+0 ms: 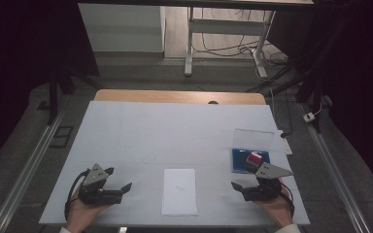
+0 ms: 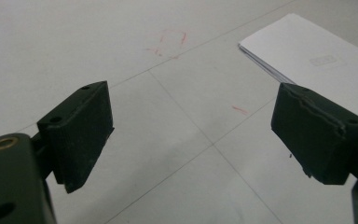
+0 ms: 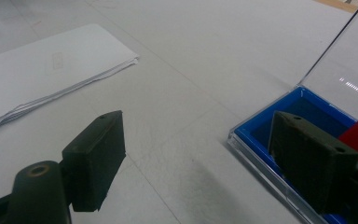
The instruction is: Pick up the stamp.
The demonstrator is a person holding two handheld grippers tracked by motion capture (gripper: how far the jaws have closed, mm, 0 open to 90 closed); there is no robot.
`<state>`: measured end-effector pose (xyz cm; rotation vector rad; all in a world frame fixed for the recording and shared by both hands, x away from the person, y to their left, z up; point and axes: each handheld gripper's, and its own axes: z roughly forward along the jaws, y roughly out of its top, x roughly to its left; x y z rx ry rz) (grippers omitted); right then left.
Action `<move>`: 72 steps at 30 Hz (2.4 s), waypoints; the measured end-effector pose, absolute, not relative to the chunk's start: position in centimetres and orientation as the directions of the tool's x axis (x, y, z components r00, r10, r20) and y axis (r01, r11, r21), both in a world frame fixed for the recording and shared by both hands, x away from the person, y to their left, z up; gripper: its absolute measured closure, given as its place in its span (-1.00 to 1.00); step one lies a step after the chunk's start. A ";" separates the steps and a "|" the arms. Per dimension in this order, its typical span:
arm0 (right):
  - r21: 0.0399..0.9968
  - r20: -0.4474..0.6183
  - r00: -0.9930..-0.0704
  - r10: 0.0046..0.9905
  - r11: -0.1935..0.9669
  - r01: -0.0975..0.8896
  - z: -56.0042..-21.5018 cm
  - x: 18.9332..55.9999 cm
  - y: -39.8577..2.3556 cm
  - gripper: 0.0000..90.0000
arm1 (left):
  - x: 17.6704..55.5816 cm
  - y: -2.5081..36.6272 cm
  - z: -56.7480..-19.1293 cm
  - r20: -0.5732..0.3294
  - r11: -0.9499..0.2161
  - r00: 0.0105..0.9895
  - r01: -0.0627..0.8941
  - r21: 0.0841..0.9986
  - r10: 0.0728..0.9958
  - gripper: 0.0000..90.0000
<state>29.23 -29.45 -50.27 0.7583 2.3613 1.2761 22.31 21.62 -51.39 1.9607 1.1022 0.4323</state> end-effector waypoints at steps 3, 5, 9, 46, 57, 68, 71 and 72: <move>0.846 -0.046 -0.792 0.609 0.445 0.293 -50.2 29.3 -29.8 -0.57 | 22.2 21.6 -51.4 -0.097 -0.273 0.560 0.539 0.797 0.823 -0.71; 0.847 -0.045 -0.789 0.613 0.442 0.295 -50.2 29.3 -29.9 -0.56 | 22.1 21.6 -51.4 -0.099 -0.274 0.565 0.538 0.797 0.819 -0.71; 0.848 -0.037 -0.792 0.609 0.438 0.297 -50.3 29.3 -29.8 -0.54 | 22.0 21.3 -51.6 -0.095 -0.281 0.573 0.531 0.799 0.814 -0.72; 0.851 -0.062 -0.777 0.626 0.440 0.286 -46.4 29.6 -30.3 -0.49 | 22.5 21.8 -51.7 -0.086 -0.285 0.565 0.536 0.795 0.821 -0.71; 0.841 -0.057 -0.765 0.642 0.443 0.309 -43.9 31.3 -30.8 -0.48 | 22.7 21.8 -51.7 -0.077 -0.291 0.560 0.537 0.792 0.825 -0.69; 0.808 -0.073 -0.735 0.674 0.472 0.353 -42.1 33.6 -31.5 -0.48 | 22.8 22.0 -51.9 -0.076 -0.291 0.555 0.543 0.788 0.828 -0.69; 0.797 -0.065 -0.730 0.680 0.476 0.372 -41.8 34.3 -31.7 -0.48 | 22.9 21.9 -51.9 -0.077 -0.292 0.555 0.545 0.786 0.828 -0.69; 0.789 -0.067 -0.727 0.684 0.482 0.380 -41.7 34.6 -31.8 -0.48 | 22.9 21.9 -51.9 -0.077 -0.292 0.555 0.545 0.786 0.828 -0.69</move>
